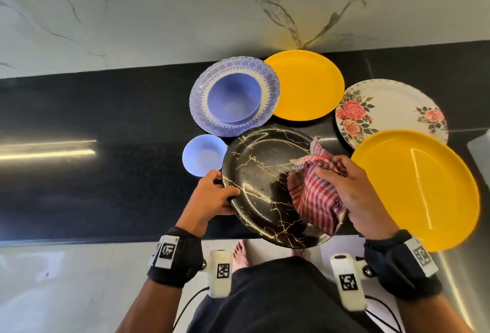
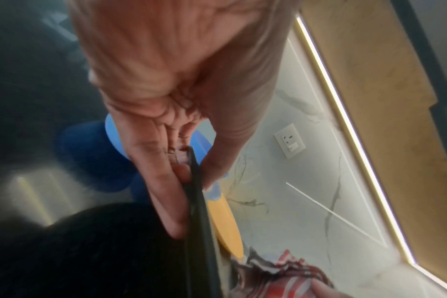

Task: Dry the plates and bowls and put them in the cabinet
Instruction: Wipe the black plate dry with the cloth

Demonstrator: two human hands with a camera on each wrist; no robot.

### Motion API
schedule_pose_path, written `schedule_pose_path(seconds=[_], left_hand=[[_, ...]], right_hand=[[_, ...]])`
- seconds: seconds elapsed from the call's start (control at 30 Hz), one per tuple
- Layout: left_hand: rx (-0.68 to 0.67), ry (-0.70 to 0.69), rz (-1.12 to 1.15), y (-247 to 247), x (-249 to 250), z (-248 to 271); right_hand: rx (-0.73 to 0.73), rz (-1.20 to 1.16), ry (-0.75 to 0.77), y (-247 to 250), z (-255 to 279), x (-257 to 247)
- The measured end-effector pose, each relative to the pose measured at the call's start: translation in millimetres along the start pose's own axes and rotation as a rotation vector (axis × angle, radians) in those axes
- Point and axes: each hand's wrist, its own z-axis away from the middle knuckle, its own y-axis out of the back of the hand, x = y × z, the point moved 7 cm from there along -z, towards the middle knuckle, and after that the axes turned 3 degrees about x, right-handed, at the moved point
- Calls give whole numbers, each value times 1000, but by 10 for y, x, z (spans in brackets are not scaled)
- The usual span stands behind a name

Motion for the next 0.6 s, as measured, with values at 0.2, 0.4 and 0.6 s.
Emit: schedule_pose_path(seconds=[0.2,0.4,0.6], left_hand=[[53,-115,-33,47,275,98],[107,-303,-89,14,503,137],[190,-438,70,-71,815,252]], right_hand=[[-2,-18,-4,3,42,-24],[11,-58,18,37,58,-81],[2,-289,190,69,258,-380]])
